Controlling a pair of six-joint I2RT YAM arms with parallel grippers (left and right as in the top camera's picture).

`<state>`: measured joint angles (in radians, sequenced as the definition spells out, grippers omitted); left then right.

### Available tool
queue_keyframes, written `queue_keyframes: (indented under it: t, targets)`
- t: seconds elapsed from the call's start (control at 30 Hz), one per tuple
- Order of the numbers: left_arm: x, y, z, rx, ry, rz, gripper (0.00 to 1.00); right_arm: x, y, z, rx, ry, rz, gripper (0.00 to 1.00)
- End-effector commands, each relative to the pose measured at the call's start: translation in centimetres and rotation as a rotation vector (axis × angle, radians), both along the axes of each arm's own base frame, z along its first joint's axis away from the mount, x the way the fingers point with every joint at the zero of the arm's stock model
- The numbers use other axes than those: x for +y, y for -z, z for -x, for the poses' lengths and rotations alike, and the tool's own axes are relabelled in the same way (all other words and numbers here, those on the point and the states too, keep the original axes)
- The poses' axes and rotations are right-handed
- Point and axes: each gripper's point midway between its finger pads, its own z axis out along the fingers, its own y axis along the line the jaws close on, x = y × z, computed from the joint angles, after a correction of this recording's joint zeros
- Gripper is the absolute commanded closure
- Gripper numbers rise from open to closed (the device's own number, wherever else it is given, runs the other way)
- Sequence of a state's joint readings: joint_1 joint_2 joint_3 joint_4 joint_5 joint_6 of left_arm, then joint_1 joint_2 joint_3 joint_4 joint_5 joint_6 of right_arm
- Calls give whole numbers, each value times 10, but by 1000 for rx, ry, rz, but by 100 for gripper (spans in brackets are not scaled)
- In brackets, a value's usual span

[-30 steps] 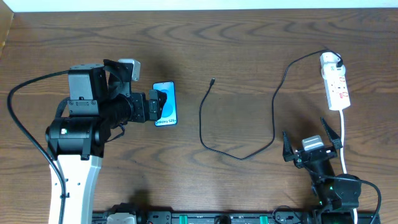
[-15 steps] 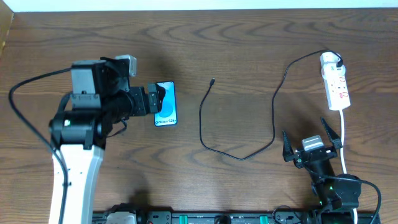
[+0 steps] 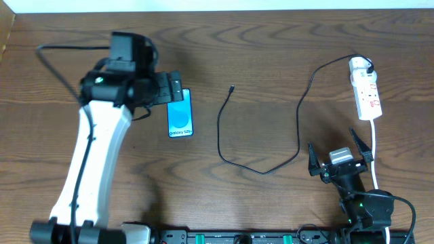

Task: Plug charger to phone and switch on socket
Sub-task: 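Move the left gripper over the blue phone and lower onto it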

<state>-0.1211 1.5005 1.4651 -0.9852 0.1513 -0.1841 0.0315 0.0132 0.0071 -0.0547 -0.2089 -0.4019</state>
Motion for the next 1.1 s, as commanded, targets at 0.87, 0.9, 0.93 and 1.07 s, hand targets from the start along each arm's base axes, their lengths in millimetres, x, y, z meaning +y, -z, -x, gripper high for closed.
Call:
queue_keyframes:
  t: [0.87,0.9,0.93,1.07]
  targets:
    - [-11,182,-30,397,19,-128,2,2,2,0,8,-8,-12,1]
    - [-13,186,-31,401,24,-130,2,2,2,0,8,-8,-12,1]
    - [-15,190,-31,403,28,-132,2,2,2,0,8,-8,-12,1]
    - [-19,202,-32,410,40,-152,2,2,2,0,8,-8,-12,1]
